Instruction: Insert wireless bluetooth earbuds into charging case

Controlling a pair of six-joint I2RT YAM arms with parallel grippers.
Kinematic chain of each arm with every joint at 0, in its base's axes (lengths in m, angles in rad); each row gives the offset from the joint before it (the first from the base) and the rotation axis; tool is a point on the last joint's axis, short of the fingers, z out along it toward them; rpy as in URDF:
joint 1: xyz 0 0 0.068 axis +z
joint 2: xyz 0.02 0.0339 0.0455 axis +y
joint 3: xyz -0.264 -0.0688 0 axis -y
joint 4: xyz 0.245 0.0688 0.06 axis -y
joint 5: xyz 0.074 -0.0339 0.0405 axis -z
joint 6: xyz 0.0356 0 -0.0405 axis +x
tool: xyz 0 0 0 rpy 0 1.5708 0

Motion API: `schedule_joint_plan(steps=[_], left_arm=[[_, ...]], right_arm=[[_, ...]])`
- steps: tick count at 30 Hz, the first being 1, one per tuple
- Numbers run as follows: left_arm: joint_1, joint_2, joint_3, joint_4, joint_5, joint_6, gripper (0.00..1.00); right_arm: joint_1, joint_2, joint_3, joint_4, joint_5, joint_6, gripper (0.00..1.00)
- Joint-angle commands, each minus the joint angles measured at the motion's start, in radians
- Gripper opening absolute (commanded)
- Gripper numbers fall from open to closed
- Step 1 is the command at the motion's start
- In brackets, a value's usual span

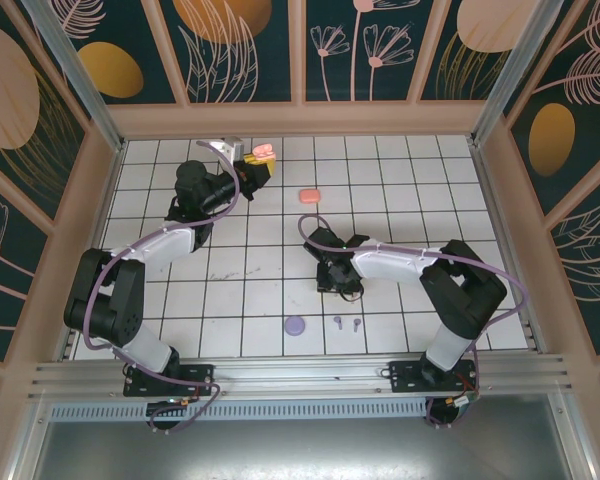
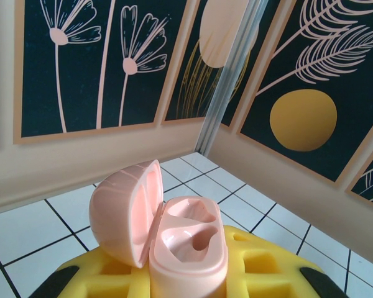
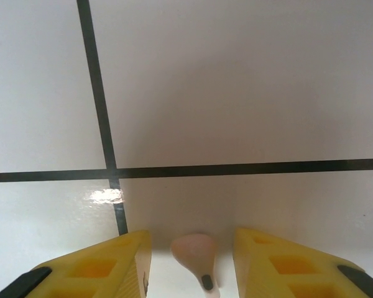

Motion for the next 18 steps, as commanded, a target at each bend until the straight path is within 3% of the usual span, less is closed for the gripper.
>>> schedule_joint_plan(steps=[1, 18], left_arm=[[-0.001, 0.003, -0.004, 0.035, -0.006, -0.009, 0.00], [-0.001, 0.000, -0.008, 0.035, -0.006, -0.008, 0.00]], right_arm=[[0.009, 0.029, -0.013, -0.011, 0.015, 0.007, 0.40], [0.020, 0.066, -0.008, -0.003, 0.019, 0.003, 0.36]])
